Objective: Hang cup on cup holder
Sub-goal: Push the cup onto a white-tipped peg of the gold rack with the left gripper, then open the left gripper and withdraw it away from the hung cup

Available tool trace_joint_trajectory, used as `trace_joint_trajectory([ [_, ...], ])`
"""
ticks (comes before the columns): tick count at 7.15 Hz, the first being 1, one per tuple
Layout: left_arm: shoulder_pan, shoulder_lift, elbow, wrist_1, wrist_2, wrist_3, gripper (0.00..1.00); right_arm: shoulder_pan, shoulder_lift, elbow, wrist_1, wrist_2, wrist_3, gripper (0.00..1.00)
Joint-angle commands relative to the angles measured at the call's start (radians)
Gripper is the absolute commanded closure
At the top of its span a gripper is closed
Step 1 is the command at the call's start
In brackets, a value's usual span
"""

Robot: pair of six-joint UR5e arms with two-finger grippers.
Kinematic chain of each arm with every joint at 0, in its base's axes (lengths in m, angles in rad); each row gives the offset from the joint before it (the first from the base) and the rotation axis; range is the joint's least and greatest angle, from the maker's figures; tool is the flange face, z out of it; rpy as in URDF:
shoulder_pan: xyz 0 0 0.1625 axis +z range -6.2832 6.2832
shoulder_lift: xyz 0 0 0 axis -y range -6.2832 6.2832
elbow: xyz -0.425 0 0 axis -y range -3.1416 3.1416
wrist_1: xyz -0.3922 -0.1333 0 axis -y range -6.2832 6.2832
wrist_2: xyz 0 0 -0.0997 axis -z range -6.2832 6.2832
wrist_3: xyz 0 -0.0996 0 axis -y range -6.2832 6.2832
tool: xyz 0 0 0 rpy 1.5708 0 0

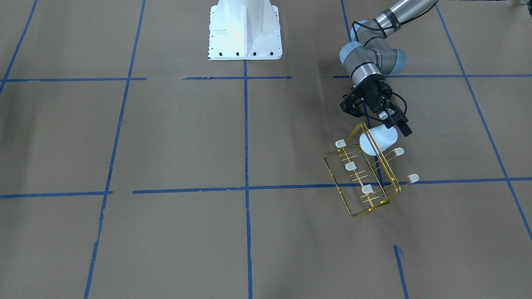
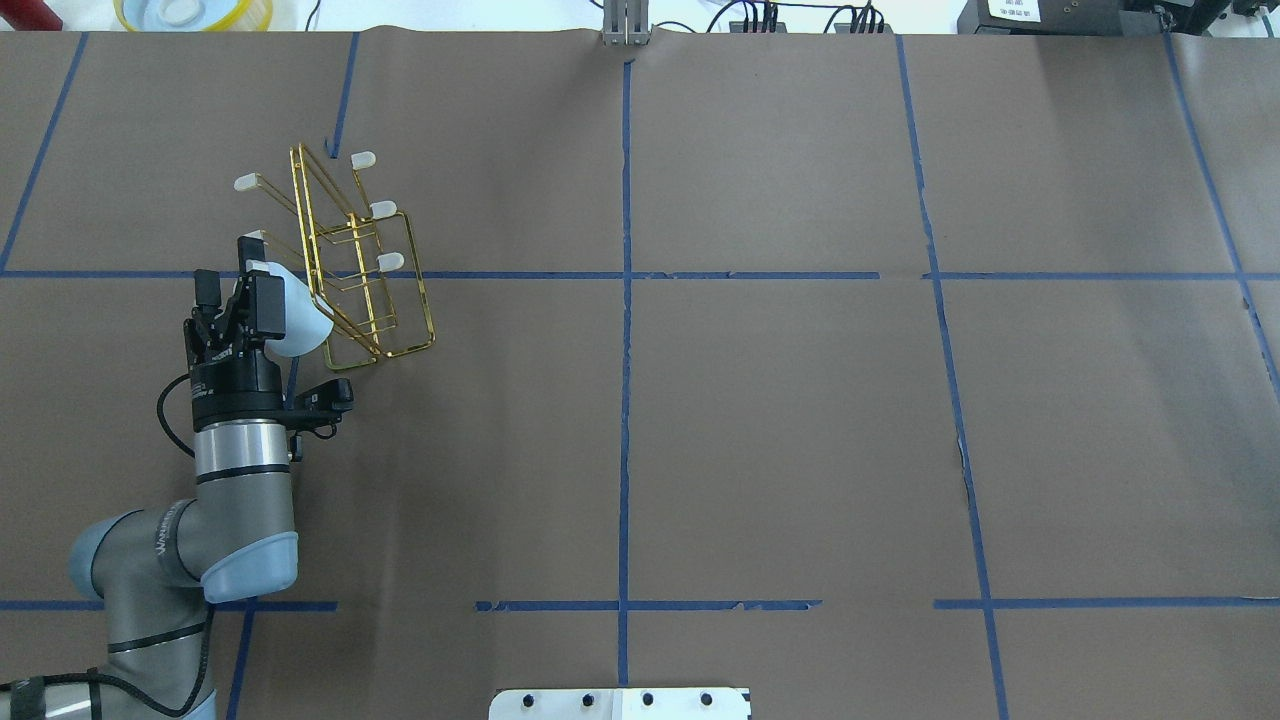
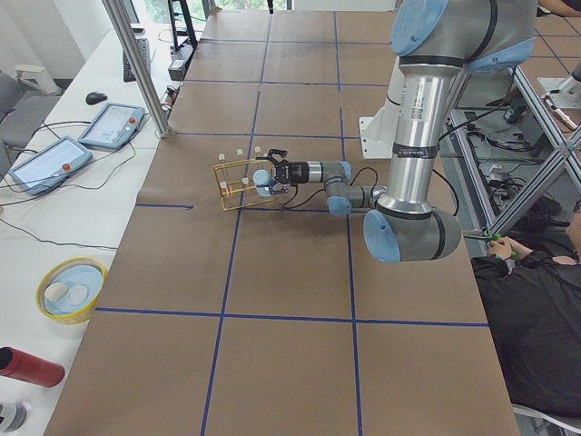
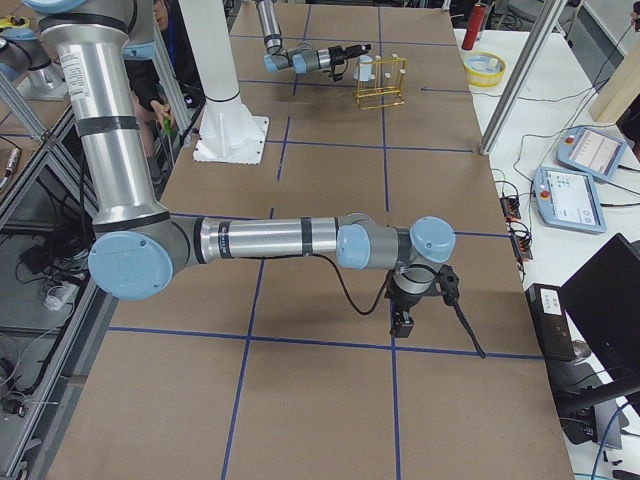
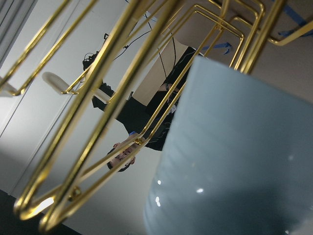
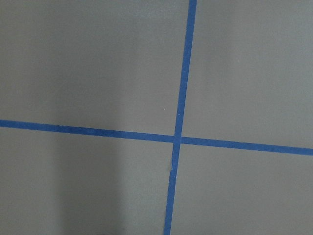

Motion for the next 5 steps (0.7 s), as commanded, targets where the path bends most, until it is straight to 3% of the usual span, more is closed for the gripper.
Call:
trace_joint_trajectory([
  [1, -0.001, 0.156, -0.178, -0.005, -0.051, -0.112, 0.0, 0.0, 0.0, 0.0, 0.0, 0.0, -0.001, 0.0],
  [3, 0.002, 0.262, -0.295, -0.019, -0.141, -0.312, 0.0, 0.0, 0.0, 0.0, 0.0, 0.0, 0.001, 0.0],
  [5, -0.001, 0.322, -0.324, -0.147, -0.255, -0.501, 0.0, 0.0, 0.0, 0.0, 0.0, 0.0, -0.001, 0.0],
])
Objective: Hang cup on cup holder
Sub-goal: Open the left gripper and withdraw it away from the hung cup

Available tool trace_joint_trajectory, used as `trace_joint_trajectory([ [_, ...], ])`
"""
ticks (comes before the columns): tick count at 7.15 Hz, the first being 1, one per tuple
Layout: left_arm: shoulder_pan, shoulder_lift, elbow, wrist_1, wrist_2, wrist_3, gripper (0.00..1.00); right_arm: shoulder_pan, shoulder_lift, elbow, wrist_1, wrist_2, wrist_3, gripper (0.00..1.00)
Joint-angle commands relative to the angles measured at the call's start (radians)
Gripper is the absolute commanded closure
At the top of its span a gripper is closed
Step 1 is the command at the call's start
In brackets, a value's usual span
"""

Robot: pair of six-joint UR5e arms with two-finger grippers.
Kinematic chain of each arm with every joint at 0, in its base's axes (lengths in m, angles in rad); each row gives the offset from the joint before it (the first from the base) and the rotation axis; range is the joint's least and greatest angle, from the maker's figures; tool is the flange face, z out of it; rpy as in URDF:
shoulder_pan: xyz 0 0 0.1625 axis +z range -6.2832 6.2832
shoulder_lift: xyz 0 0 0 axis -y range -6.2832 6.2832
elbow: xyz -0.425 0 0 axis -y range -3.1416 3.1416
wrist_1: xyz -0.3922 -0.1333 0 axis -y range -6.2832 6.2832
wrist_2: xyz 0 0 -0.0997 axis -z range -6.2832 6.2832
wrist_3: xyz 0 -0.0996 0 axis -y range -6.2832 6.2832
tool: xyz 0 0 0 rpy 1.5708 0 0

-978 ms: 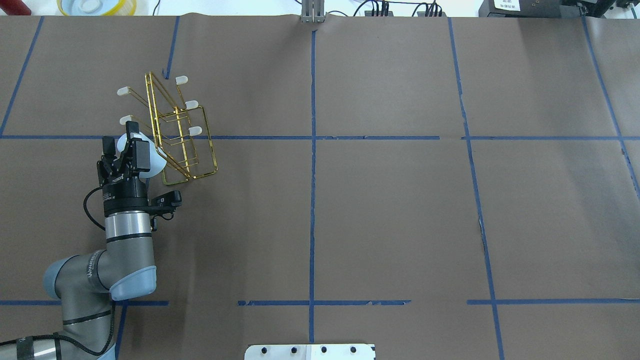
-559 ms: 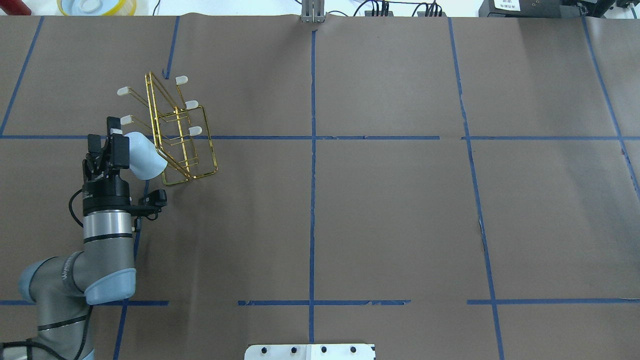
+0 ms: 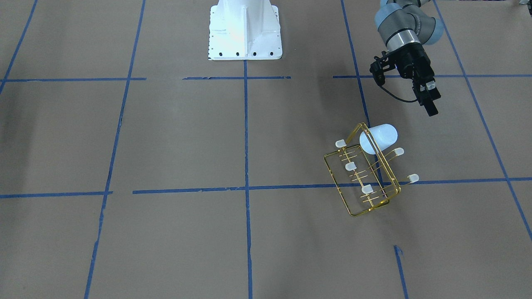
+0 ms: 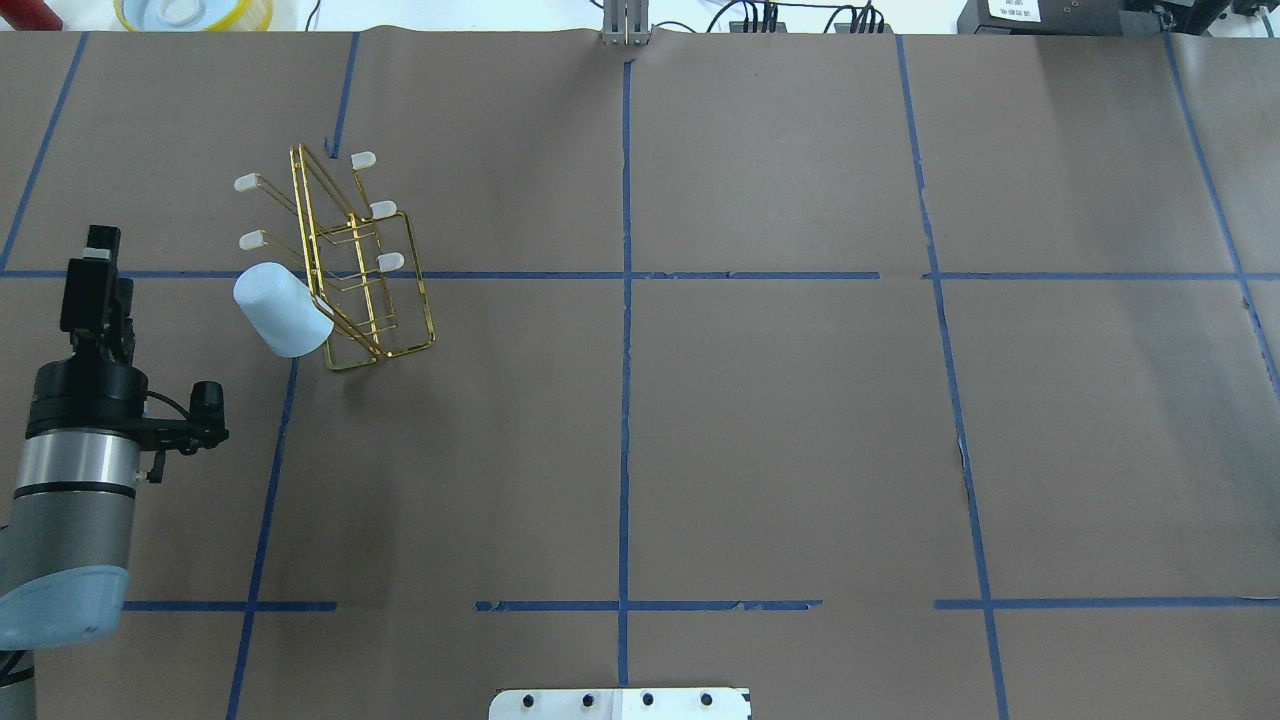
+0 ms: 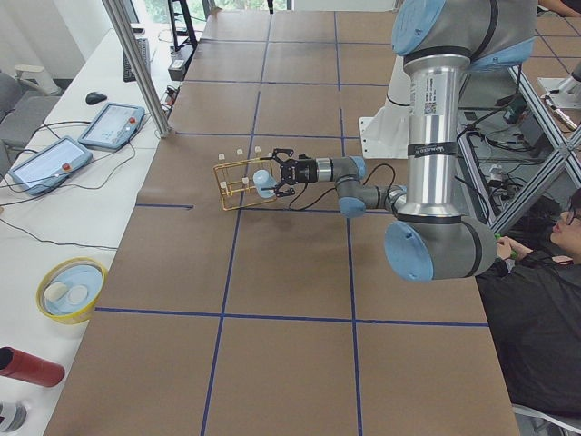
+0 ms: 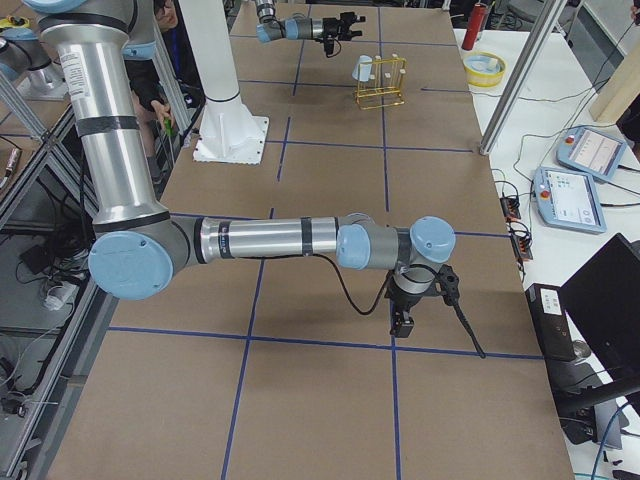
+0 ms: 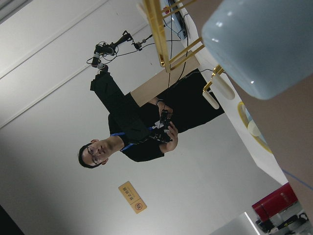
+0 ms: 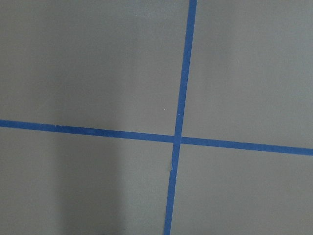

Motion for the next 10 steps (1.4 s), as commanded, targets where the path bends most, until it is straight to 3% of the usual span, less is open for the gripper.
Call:
trace_joint_trajectory([
  [1, -0.032, 0.051, -0.024, -0.122, -0.136, -0.229, 0.0, 0.0, 0.0, 0.0, 0.0, 0.0, 0.0, 0.0],
  [4, -0.139, 0.051, -0.021, -0.222, -0.436, -0.517, 0.0, 0.0, 0.0, 0.002, 0.0, 0.0, 0.0, 0.0],
  [7, -0.284, 0.049, -0.015, -0.23, -0.769, -0.727, 0.0, 0.0, 0.0, 0.0, 0.0, 0.0, 0.001, 0.0],
  [10, -0.313, 0.049, 0.002, -0.229, -1.102, -1.138, 0.0, 0.0, 0.0, 0.0, 0.0, 0.0, 0.0, 0.0],
])
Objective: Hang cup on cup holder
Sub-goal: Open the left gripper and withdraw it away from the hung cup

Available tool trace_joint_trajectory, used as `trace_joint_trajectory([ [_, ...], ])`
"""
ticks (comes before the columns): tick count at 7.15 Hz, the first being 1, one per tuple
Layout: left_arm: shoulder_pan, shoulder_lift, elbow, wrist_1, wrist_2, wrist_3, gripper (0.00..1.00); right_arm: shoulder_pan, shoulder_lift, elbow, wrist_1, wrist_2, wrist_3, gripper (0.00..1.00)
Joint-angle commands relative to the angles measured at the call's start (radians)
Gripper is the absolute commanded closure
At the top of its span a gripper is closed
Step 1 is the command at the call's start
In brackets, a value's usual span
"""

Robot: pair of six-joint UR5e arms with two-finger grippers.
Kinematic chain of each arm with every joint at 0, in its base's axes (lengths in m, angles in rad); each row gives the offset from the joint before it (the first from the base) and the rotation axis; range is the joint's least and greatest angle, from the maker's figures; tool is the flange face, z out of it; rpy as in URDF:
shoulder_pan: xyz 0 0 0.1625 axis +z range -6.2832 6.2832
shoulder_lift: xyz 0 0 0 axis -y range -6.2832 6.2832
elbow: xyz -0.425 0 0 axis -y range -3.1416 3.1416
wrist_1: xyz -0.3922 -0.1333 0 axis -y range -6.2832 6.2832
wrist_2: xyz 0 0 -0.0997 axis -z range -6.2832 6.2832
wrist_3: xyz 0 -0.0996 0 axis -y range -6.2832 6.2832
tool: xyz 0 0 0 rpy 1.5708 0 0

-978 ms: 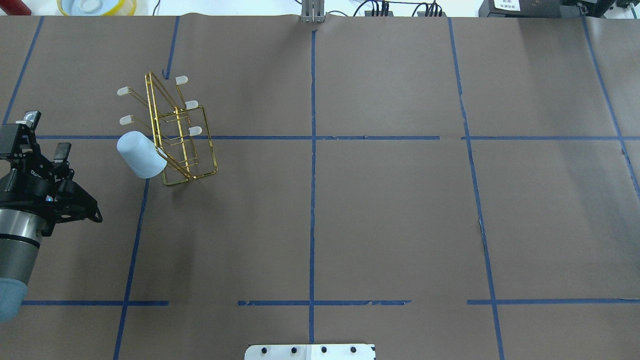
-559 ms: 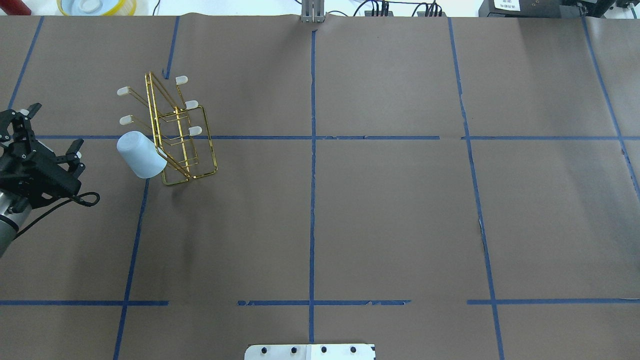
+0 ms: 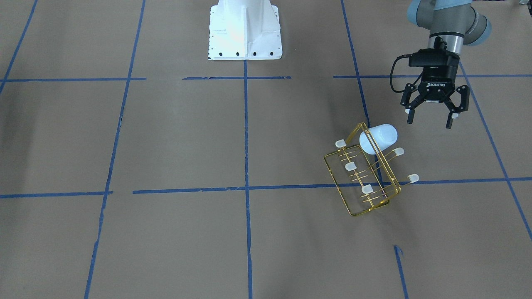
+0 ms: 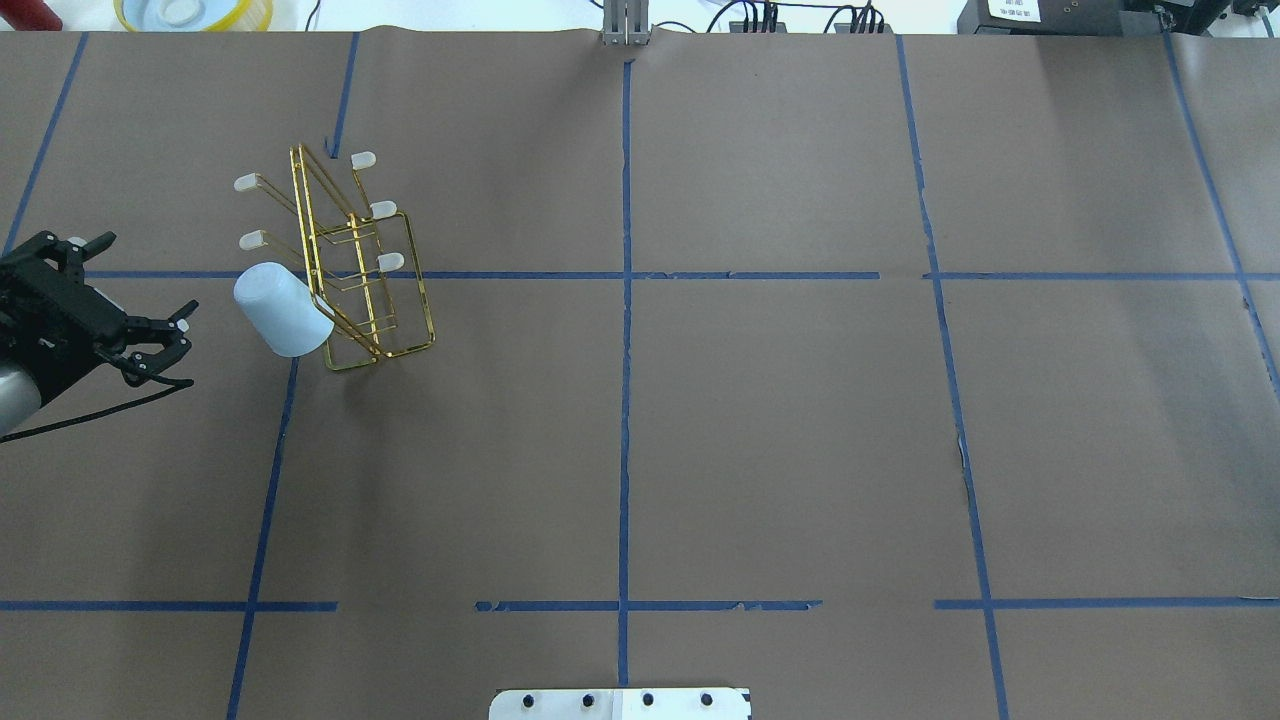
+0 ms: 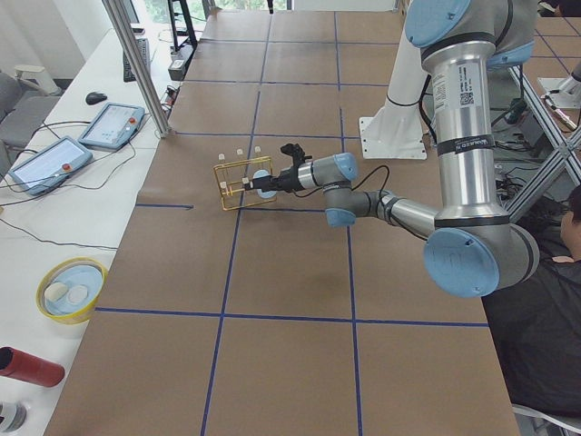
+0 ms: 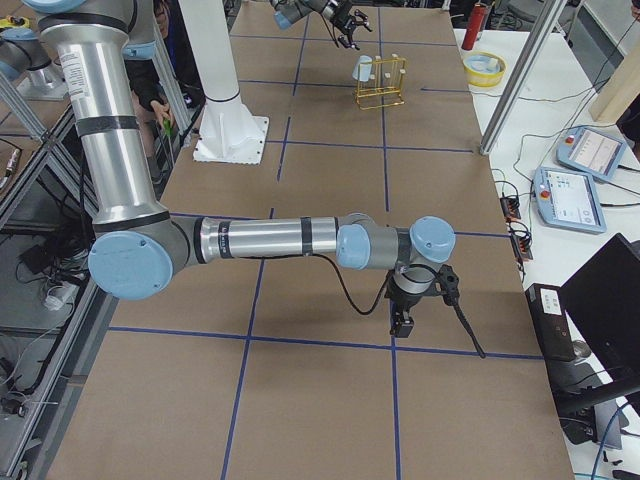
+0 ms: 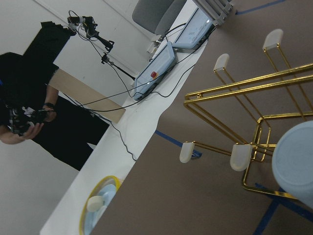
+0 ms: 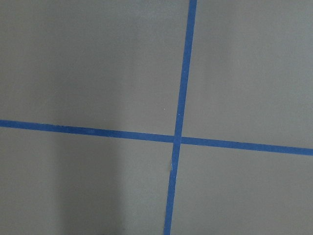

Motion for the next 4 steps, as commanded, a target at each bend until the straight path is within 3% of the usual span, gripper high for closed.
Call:
trace_joint_trajectory([
  [1, -0.055, 0.0, 0.0, -0.001, -0.255, -0.269, 0.0, 0.0, 0.0, 0.0, 0.0, 0.0, 0.0, 0.0],
  [4, -0.332, -0.008, 0.035, 0.071, -0.644, -0.331, 0.0, 0.0, 0.0, 0.0, 0.0, 0.0, 0.0, 0.0],
])
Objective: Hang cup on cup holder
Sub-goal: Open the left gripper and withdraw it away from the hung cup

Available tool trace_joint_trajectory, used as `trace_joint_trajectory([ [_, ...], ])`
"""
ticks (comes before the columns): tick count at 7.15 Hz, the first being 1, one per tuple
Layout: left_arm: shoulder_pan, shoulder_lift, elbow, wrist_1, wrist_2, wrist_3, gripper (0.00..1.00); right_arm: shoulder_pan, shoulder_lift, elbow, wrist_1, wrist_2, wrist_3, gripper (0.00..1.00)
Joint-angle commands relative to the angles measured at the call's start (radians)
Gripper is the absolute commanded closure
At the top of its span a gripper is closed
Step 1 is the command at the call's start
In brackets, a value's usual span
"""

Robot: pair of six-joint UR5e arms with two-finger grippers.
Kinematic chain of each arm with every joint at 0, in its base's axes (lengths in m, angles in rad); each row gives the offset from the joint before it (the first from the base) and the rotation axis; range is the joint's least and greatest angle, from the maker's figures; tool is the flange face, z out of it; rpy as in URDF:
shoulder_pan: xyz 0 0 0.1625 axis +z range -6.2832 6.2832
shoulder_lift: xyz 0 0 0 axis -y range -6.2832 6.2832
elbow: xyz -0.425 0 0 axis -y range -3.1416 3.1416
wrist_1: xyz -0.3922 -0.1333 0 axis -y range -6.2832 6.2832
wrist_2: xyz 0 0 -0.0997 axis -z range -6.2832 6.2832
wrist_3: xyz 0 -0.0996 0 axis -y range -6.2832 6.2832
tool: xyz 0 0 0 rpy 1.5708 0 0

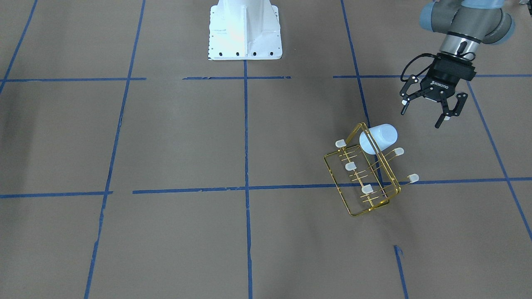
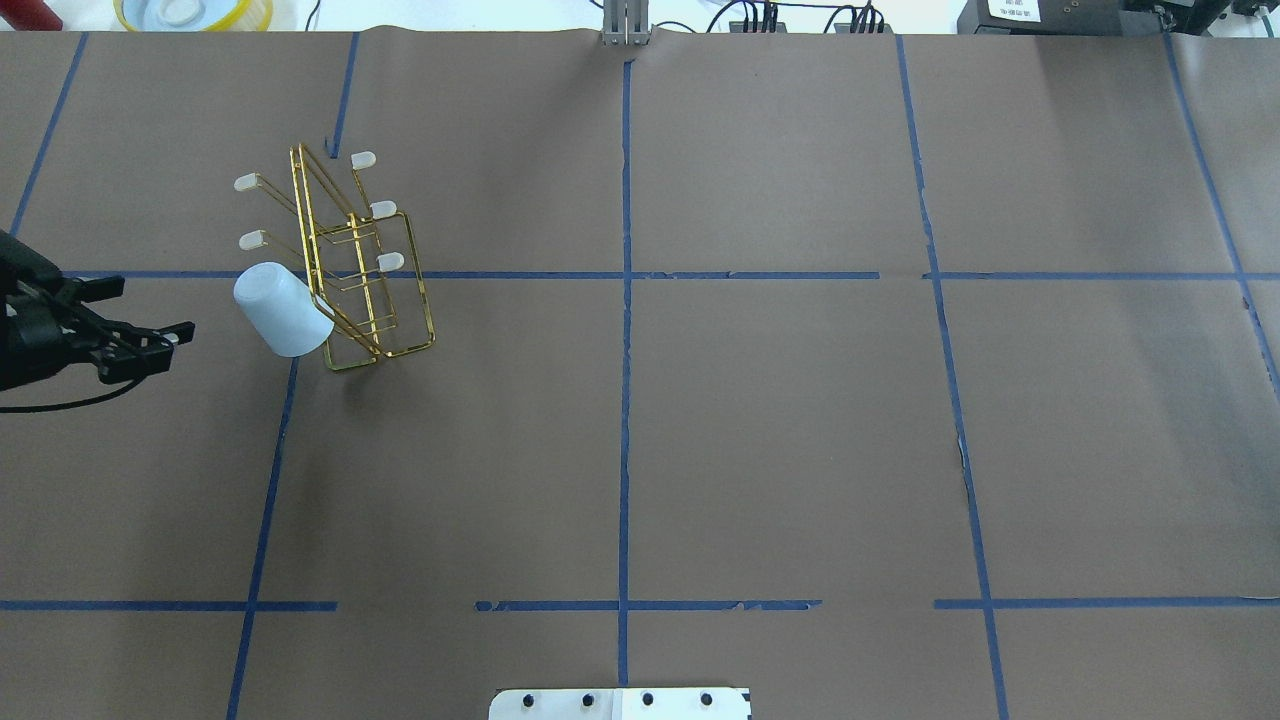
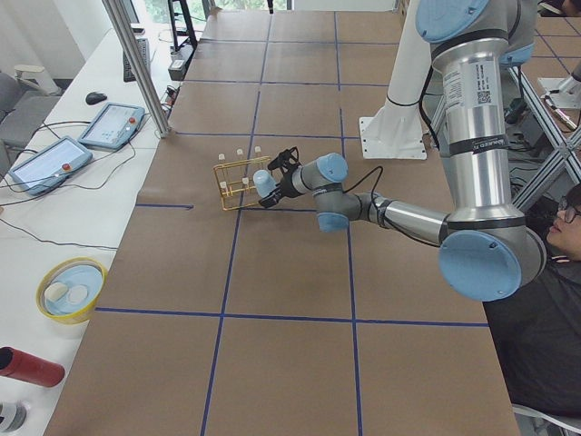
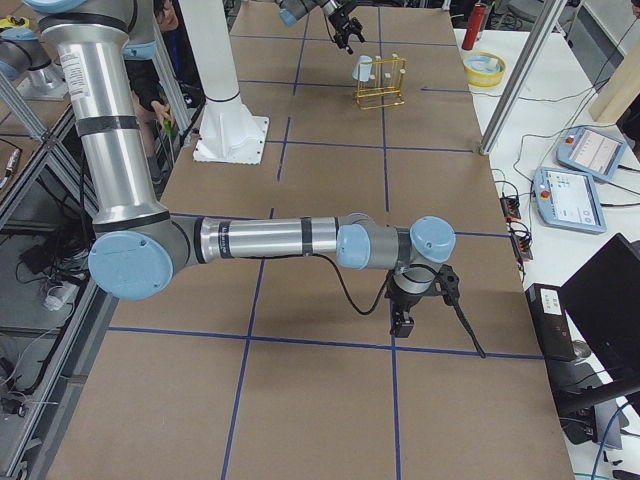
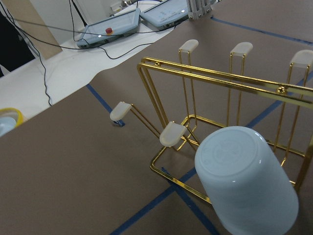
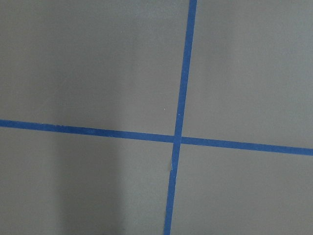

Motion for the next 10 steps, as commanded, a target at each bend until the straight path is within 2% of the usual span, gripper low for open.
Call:
trace_joint_trajectory([
  [1, -0.208, -0.021, 0.028, 0.121, -0.243, -0.016, 0.0, 0.0, 0.0, 0.0, 0.0, 0.0, 0.0, 0.0],
  [2, -0.282, -0.036, 0.03, 0.126, -0.256, -0.012, 0.0, 0.0, 0.0, 0.0, 0.0, 0.0, 0.0, 0.0],
  [3, -0.314, -0.037, 0.033, 0.202, -0.262, -0.011, 0.0, 0.0, 0.0, 0.0, 0.0, 0.0, 0.002, 0.0],
  [4, -0.36, -0.043, 0.042, 0.364, -0.358, -0.003, 0.0, 0.0, 0.002, 0.0, 0.0, 0.0, 0.0, 0.0],
  [5, -0.391, -0.053, 0.054, 0.427, -0.512, 0.0, 0.0, 0.0, 0.0, 0.0, 0.0, 0.0, 0.0, 0.0],
  [6, -0.422, -0.063, 0.063, 0.492, -0.531, 0.003, 0.0, 0.0, 0.0, 0.0, 0.0, 0.0, 0.0, 0.0],
  [8, -0.501, -0.089, 0.067, 0.729, -0.532, 0.236, 0.0, 0.0, 0.0, 0.0, 0.0, 0.0, 0.0, 0.0],
  [10, -0.583, -0.127, 0.125, 0.846, -0.531, 0.416, 0.0, 0.0, 0.0, 0.0, 0.0, 0.0, 0.0, 0.0],
])
